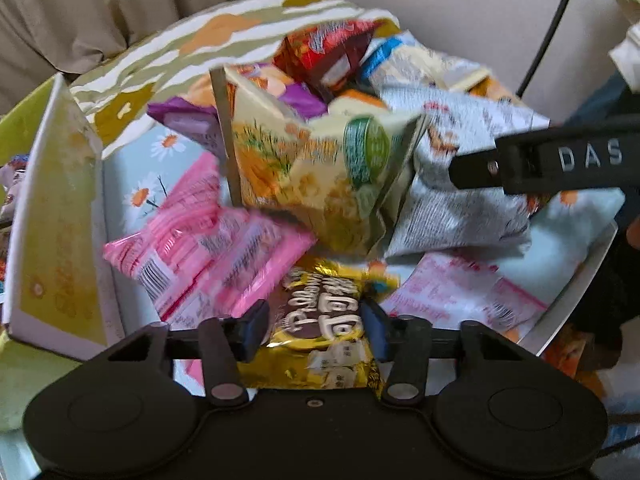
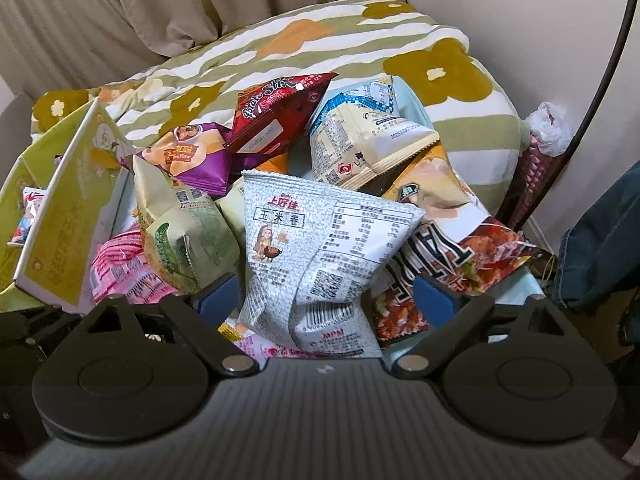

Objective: Organize snacks
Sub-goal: 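Return both tools to the pile and grasp the Pillows bag with left tool, then grasp the white corn-roll bag with right tool while left tool lifts the Pillows bag, then lower both bags into the cardboard box and open both tools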

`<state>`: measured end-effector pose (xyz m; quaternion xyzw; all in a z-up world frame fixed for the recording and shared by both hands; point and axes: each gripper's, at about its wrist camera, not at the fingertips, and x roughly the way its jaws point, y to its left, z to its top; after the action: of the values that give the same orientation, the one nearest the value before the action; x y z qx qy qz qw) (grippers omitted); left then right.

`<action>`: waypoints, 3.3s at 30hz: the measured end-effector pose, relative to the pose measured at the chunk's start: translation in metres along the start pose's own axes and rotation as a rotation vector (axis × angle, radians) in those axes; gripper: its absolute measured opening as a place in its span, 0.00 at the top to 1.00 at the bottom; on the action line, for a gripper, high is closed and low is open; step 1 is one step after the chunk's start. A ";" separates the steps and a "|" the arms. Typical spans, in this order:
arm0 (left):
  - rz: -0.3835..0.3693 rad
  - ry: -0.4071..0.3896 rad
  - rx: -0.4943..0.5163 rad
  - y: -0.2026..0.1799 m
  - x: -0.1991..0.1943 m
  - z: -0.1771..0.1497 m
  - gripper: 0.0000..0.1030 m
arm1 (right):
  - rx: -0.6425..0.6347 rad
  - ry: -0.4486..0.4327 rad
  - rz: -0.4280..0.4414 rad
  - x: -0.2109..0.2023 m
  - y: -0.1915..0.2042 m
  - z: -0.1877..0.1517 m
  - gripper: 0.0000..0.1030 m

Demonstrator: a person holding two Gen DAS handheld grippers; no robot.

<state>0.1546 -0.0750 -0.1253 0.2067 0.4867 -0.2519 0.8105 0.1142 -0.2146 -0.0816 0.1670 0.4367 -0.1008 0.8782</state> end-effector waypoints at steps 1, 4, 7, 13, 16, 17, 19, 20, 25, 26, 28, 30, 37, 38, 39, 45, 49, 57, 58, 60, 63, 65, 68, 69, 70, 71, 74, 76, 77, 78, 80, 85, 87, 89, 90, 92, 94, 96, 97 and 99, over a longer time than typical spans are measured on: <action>-0.005 0.007 -0.002 0.002 0.003 -0.001 0.50 | -0.001 0.000 -0.004 0.002 0.002 -0.001 0.00; -0.031 0.015 -0.006 0.009 0.006 -0.003 0.51 | 0.001 0.004 -0.020 0.008 0.006 -0.002 0.00; -0.042 0.012 0.004 0.010 0.005 -0.004 0.55 | 0.006 0.011 -0.030 0.015 0.008 -0.003 0.00; -0.060 -0.006 -0.010 0.015 0.003 -0.007 0.59 | 0.010 0.027 -0.052 0.027 0.010 -0.006 0.03; -0.061 -0.017 -0.028 0.019 -0.001 -0.008 0.59 | 0.021 0.035 -0.054 0.033 0.009 -0.009 0.06; -0.062 -0.022 -0.034 0.020 -0.003 -0.008 0.59 | 0.023 0.035 -0.052 0.034 0.009 -0.009 0.08; -0.061 -0.030 -0.038 0.021 -0.006 -0.008 0.59 | 0.022 0.036 -0.046 0.036 0.009 -0.009 0.12; -0.059 -0.034 -0.040 0.021 -0.007 -0.008 0.59 | 0.022 0.037 -0.039 0.037 0.009 -0.009 0.18; -0.060 -0.047 -0.047 0.019 -0.015 -0.010 0.59 | 0.017 0.042 -0.020 0.037 0.009 -0.009 0.34; -0.058 -0.051 -0.049 0.019 -0.017 -0.010 0.59 | 0.022 0.035 -0.020 0.034 0.008 -0.010 0.35; -0.057 -0.061 -0.055 0.017 -0.021 -0.010 0.59 | 0.020 0.020 -0.019 0.029 0.007 -0.010 0.37; -0.053 -0.072 -0.058 0.016 -0.025 -0.009 0.59 | 0.019 0.010 -0.016 0.023 0.006 -0.009 0.37; -0.038 -0.118 -0.065 0.005 -0.045 -0.006 0.59 | 0.014 -0.027 -0.006 0.005 0.003 -0.007 0.38; -0.038 -0.124 -0.070 0.005 -0.048 -0.006 0.59 | 0.015 -0.032 -0.004 0.002 0.002 -0.006 0.38; -0.038 -0.132 -0.077 0.004 -0.052 -0.005 0.59 | 0.017 -0.038 -0.002 -0.001 0.000 -0.005 0.38; -0.012 -0.192 -0.112 -0.003 -0.076 0.002 0.59 | 0.000 -0.075 0.013 -0.024 -0.005 0.004 0.38; 0.015 -0.240 -0.159 -0.002 -0.095 0.007 0.59 | -0.017 -0.101 0.030 -0.039 -0.007 0.015 0.38; 0.119 -0.329 -0.276 0.014 -0.130 0.015 0.59 | -0.126 -0.160 0.118 -0.066 0.004 0.048 0.38; 0.137 -0.342 -0.295 0.020 -0.135 0.015 0.59 | -0.138 -0.163 0.136 -0.068 0.007 0.052 0.38; 0.167 -0.369 -0.328 0.033 -0.144 0.014 0.59 | -0.166 -0.173 0.170 -0.072 0.016 0.062 0.38; 0.216 -0.400 -0.366 0.058 -0.157 0.012 0.59 | -0.207 -0.197 0.207 -0.077 0.035 0.074 0.38; 0.246 -0.414 -0.395 0.079 -0.163 0.010 0.59 | -0.232 -0.204 0.230 -0.079 0.052 0.079 0.38; 0.276 -0.428 -0.435 0.114 -0.173 0.002 0.59 | -0.258 -0.209 0.271 -0.081 0.081 0.086 0.38; 0.284 -0.427 -0.444 0.125 -0.176 0.000 0.59 | -0.270 -0.213 0.284 -0.081 0.095 0.088 0.38; 0.295 -0.426 -0.452 0.138 -0.178 -0.002 0.59 | -0.279 -0.216 0.293 -0.081 0.107 0.089 0.38; 0.307 -0.424 -0.455 0.149 -0.178 -0.004 0.59 | -0.287 -0.215 0.302 -0.081 0.118 0.088 0.38; 0.336 -0.411 -0.460 0.183 -0.177 -0.011 0.59 | -0.303 -0.200 0.344 -0.076 0.159 0.089 0.38; 0.350 -0.401 -0.467 0.205 -0.173 -0.018 0.59 | -0.317 -0.186 0.367 -0.069 0.185 0.087 0.38; 0.351 -0.394 -0.474 0.215 -0.170 -0.021 0.59 | -0.324 -0.180 0.374 -0.067 0.197 0.085 0.38; 0.348 -0.389 -0.483 0.224 -0.167 -0.025 0.59 | -0.335 -0.170 0.378 -0.062 0.211 0.084 0.38; 0.339 -0.368 -0.493 0.243 -0.159 -0.032 0.59 | -0.344 -0.150 0.385 -0.053 0.235 0.080 0.38; 0.297 -0.308 -0.504 0.275 -0.135 -0.051 0.59 | -0.372 -0.111 0.358 -0.030 0.286 0.067 0.38; 0.269 -0.280 -0.511 0.284 -0.125 -0.058 0.59 | -0.371 -0.089 0.341 -0.021 0.301 0.060 0.38; 0.237 -0.256 -0.523 0.292 -0.116 -0.065 0.56 | -0.361 -0.065 0.319 -0.012 0.314 0.054 0.38; 0.225 -0.250 -0.522 0.296 -0.112 -0.066 0.44 | -0.355 -0.056 0.310 -0.008 0.320 0.051 0.38; 0.217 -0.246 -0.513 0.298 -0.109 -0.071 0.10 | -0.347 -0.042 0.289 -0.003 0.328 0.046 0.38; 0.226 -0.273 -0.509 0.298 -0.113 -0.077 0.03 | -0.334 -0.029 0.270 0.001 0.329 0.043 0.38; 0.217 -0.282 -0.511 0.299 -0.118 -0.081 0.03 | -0.325 -0.013 0.259 0.003 0.330 0.040 0.38; 0.216 -0.286 -0.516 0.299 -0.121 -0.085 0.03 | -0.327 -0.008 0.255 0.003 0.329 0.039 0.38; 0.215 -0.294 -0.526 0.302 -0.125 -0.088 0.03 | -0.332 0.002 0.251 0.001 0.328 0.035 0.38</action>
<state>0.2284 0.2398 -0.0257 0.0017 0.3882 -0.0576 0.9198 0.2467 0.0753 0.0043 0.0734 0.4239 0.0829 0.8989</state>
